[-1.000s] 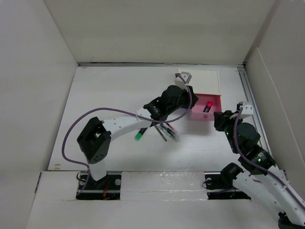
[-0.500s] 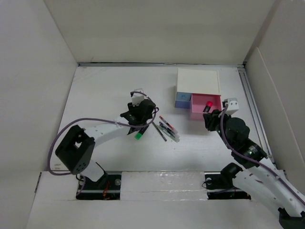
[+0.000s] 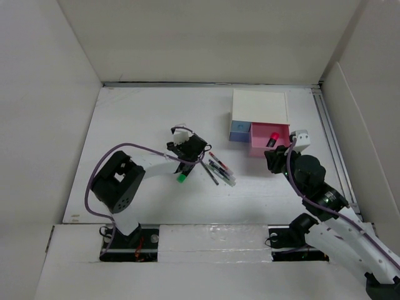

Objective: Organize the desk

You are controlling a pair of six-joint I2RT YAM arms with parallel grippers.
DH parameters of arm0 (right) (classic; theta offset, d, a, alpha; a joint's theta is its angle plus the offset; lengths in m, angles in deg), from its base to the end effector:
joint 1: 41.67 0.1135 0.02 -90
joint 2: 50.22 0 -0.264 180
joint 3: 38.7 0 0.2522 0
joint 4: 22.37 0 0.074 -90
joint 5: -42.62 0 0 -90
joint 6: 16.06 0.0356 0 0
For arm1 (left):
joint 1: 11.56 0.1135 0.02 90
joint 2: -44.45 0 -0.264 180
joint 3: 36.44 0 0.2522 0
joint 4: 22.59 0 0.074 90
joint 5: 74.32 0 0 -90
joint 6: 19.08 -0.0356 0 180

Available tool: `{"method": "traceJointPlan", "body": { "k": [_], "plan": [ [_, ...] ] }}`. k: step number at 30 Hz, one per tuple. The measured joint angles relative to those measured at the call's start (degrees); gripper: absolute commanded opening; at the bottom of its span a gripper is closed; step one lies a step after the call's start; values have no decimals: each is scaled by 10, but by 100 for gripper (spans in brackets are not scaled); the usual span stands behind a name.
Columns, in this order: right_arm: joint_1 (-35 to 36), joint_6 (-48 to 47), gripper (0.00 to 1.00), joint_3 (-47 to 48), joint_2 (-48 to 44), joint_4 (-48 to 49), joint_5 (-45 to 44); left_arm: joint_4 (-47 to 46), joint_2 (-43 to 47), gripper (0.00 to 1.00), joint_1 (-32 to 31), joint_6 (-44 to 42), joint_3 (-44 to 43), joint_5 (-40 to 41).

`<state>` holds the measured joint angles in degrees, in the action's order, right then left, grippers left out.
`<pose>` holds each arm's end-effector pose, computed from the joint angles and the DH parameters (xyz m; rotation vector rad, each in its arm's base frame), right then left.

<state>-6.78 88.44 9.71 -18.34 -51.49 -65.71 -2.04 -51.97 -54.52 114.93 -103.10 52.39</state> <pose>0.1235 0.0725 0.3012 -0.0884 1.7893 0.3343 0.2589 -0.2120 0.1718 -0.2861 2.2173 -0.0170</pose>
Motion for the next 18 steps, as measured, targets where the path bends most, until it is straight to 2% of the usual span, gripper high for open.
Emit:
{"method": "traceJointPlan", "body": {
  "k": [7, 11, 13, 14, 15, 18],
  "plan": [
    [0, -2, 31, 0, -6, 4, 6, -37, -40, 41, 15, 0, 2, 1],
    [0, -2, 30, 0, -9, 4, 6, -61, -31, 24, 30, -3, 17, -5],
    [0, -2, 31, 0, -12, 4, 5, -67, -28, 7, 33, -6, 21, -11],
    [0, -2, 31, 0, -13, 4, 5, -68, -27, 7, 36, -7, 22, -11],
    [0, -2, 31, 0, -15, 4, 5, -69, -27, 0, 37, -7, 22, -12],
    [0, -2, 31, 0, -19, 4, 5, -72, -25, 0, 38, -11, 24, -17]
  ]
}}
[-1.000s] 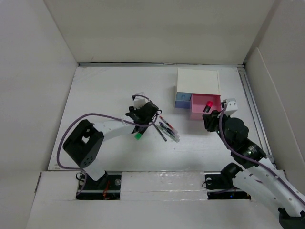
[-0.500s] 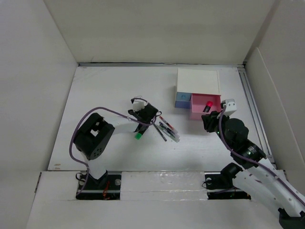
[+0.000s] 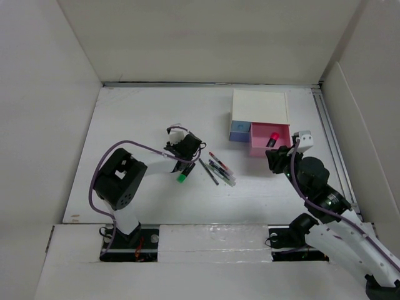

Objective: Organize the desk

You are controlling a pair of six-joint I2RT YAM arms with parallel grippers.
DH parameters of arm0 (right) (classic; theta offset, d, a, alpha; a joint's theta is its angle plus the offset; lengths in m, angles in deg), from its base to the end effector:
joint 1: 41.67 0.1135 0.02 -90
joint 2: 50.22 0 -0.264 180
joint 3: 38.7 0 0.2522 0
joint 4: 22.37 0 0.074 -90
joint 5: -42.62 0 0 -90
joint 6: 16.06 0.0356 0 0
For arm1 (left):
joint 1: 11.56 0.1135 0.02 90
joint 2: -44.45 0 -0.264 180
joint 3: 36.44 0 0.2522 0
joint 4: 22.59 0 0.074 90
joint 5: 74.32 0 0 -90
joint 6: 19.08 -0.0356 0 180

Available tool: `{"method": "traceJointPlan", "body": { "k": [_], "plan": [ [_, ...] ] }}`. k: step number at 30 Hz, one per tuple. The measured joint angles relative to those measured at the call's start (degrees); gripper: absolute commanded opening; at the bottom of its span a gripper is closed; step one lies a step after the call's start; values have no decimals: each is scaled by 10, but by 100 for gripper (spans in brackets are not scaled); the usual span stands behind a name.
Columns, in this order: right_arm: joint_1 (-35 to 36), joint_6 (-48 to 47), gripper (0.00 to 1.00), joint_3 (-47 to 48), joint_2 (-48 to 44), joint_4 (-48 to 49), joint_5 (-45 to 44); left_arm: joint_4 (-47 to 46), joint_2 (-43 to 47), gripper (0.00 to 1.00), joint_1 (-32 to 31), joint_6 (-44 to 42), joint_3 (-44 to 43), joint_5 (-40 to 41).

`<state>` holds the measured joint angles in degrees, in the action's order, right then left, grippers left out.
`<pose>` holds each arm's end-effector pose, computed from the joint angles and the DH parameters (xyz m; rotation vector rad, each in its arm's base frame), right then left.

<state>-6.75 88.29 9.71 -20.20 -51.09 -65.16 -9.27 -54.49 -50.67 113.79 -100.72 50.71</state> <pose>0.1185 0.0694 0.3058 -0.0873 1.7537 0.3579 0.2748 -0.1971 0.1542 -0.3400 2.1988 -0.0303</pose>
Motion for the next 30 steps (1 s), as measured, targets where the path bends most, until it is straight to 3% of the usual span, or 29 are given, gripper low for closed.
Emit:
{"method": "traceJointPlan", "body": {
  "k": [8, 16, 21, 30],
  "plan": [
    [0, 0, 31, 4, -1, 0, -10, 25, 99, 0, -23, -43, -7, -45],
    [0, -10, 31, 100, 11, -9, -39, -45, 151, 0, -126, -116, -190, -130],
    [0, -18, 31, 163, 1, 4, -44, -100, 94, 0, -134, -138, -276, -206],
    [0, -23, 31, 176, -9, 6, -41, -130, -134, 0, -146, -166, -472, -348]
  ]
}}
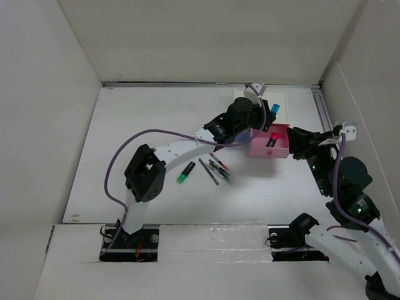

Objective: Organize the desk

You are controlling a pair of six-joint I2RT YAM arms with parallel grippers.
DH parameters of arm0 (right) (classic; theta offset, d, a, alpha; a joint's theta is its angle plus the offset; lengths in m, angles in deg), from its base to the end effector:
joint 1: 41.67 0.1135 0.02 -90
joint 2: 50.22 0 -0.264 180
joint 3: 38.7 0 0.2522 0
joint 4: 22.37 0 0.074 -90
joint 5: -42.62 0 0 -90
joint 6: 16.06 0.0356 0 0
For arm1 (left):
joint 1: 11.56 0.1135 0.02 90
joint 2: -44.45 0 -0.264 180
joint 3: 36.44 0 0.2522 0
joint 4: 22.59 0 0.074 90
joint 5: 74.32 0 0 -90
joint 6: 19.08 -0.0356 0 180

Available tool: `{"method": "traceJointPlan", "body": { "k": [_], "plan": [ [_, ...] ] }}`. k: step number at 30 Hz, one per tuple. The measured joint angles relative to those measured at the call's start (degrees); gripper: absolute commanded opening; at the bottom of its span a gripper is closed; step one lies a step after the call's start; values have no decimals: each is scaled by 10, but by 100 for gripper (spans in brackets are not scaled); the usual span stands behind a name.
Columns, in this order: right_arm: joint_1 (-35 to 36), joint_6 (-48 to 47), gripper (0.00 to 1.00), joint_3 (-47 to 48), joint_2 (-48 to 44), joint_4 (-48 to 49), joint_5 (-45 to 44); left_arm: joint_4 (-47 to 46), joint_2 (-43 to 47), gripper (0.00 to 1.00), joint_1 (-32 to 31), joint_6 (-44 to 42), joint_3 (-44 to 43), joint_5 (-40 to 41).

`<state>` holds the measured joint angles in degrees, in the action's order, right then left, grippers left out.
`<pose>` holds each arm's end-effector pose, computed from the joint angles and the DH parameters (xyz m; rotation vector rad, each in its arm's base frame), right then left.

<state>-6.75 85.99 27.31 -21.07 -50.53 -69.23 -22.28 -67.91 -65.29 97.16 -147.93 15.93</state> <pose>0.0871 0.0447 0.4096 0.0311 1.4419 0.4040 0.2854 -0.3887 0.3516 0.4004 1.6523 -1.0674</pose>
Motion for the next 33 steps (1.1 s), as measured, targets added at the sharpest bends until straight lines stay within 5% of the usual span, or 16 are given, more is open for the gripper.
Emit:
{"method": "traceJointPlan", "body": {
  "k": [9, 15, 20, 24, 28, 33],
  "plan": [
    [0, -3, 31, -7, -14, -3, 2, 24, -99, 6, -9, -27, -99, -64],
    [0, -5, 31, -11, -14, -4, 2, 36, -99, 31, -9, -44, -99, -69],
    [0, -5, 31, -20, -9, -6, 2, 36, -98, 63, -9, -57, -91, -67],
    [0, -5, 28, -24, -3, -6, 3, 35, -92, 63, -9, -63, -70, -60],
    [0, -9, 15, -24, 11, -7, 14, 40, -52, 50, -9, -68, -43, -30],
    [0, -11, 4, -24, 48, -6, 47, 1, 139, 34, 15, -30, 126, 42]
  ]
}}
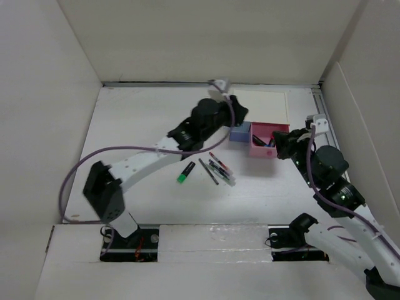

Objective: Organize the desk

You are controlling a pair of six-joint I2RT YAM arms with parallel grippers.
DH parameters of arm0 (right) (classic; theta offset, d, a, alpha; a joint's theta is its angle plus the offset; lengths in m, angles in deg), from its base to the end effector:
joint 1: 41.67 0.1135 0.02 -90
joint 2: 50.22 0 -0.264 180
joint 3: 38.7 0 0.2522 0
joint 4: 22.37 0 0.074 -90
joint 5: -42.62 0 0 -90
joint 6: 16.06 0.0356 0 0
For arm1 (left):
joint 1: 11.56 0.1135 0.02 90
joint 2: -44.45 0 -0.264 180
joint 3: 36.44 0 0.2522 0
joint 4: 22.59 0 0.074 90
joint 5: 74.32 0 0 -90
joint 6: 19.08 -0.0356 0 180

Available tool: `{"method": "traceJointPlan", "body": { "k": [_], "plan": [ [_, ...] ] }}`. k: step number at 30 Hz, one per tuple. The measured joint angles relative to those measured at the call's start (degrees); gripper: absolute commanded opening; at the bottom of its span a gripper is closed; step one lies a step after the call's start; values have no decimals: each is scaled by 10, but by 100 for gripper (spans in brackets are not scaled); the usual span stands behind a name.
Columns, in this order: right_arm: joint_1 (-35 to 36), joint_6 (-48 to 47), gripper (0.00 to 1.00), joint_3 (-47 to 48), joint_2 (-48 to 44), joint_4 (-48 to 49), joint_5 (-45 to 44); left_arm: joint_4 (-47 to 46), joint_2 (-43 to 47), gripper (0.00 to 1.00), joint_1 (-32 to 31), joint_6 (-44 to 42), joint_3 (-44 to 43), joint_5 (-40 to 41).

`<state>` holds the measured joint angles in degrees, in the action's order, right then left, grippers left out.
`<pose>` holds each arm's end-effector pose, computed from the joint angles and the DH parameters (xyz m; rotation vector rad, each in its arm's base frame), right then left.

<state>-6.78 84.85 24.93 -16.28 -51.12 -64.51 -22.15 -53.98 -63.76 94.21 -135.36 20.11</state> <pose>0.1111 0.0647 0.3876 -0.0899 1.5662 0.3983 0.2598 -0.3305 0.3769 0.3508 1.6175 -0.9627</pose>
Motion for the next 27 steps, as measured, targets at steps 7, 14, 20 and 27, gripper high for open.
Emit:
{"method": "traceJointPlan", "body": {
  "k": [7, 14, 20, 27],
  "plan": [
    [23, 4, 19, -16, 138, 35, 84, -79, 330, 20, 127, 71, 289, 103],
    [128, 21, 57, -38, 359, 96, 158, -45, 463, 24, 121, 106, 461, 168],
    [179, 46, 67, -37, 514, 162, 200, -3, 491, 27, 121, 125, 532, 200],
    [197, 68, 67, 33, 659, 199, 205, 7, 519, 28, 121, 126, 542, 228]
  ]
}}
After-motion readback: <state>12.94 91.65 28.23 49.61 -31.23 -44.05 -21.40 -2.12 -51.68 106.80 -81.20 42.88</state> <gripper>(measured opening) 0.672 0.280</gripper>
